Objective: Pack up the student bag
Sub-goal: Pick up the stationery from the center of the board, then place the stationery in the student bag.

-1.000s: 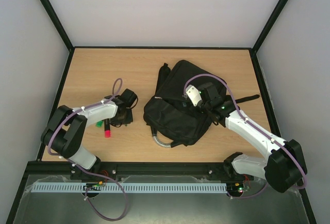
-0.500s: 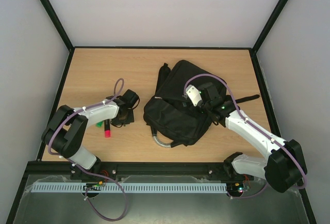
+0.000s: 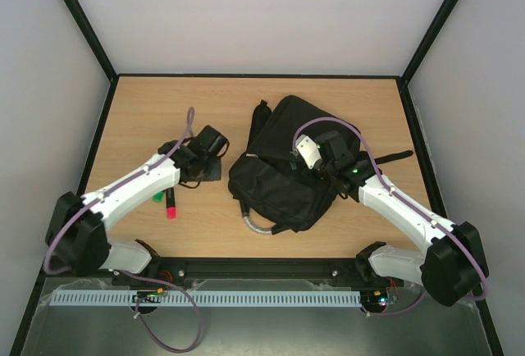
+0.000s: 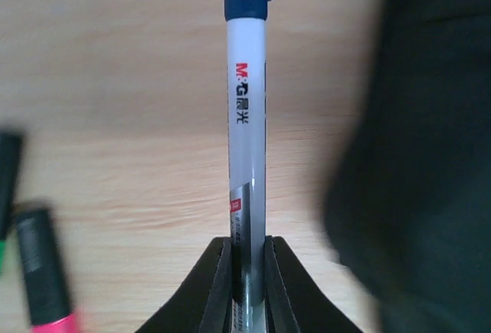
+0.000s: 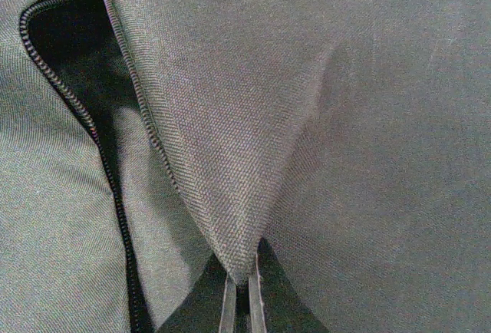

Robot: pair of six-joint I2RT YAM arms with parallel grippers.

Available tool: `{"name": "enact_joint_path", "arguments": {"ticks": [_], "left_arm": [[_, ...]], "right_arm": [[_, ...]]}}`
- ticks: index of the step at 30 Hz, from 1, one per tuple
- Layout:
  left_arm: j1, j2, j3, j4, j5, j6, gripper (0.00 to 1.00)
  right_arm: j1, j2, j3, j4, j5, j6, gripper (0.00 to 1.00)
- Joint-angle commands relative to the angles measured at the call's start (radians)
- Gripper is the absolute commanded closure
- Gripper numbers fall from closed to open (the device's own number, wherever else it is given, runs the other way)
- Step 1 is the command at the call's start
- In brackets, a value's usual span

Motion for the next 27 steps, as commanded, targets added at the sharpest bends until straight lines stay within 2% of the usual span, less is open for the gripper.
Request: {"name": "enact_joint_path", "arguments": {"ticks": [1,7,12,16,21,27], "left_arm": [[-0.130,-0.076,0.117,0.003,0.103,0.118,0.98],[-0.238,-0.038,0.124,0.139,0.370,0.149,0.98],[-0.321,0.042,0.136,0.189,0.483,0.172,0.98],[-0.340,0.086,0.130,0.219,0.552,0.170,0.98],[-0.358,0.156,0.140,0.233,0.542,0.170,0.98],[-0.357,0.268,0.211,0.226,0.493,0.103,0.98]], "right_arm": [[-0.001,-0.034,-0.007,-0.009,-0.035,-0.009,0.99],[-0.001,-0.042,-0.007,-0.007,-0.039,-0.008,0.99],[-0.001,-0.042,-0.009,-0.007,-0.036,-0.006,0.99],[-0.002,-0.045,-0.009,-0.004,-0.035,-0.009,0.99],[-0.002,-0.044,-0.010,-0.003,-0.032,-0.011,0.99],[-0.002,-0.050,-0.009,-0.004,-0.037,-0.009,0.99]]}}
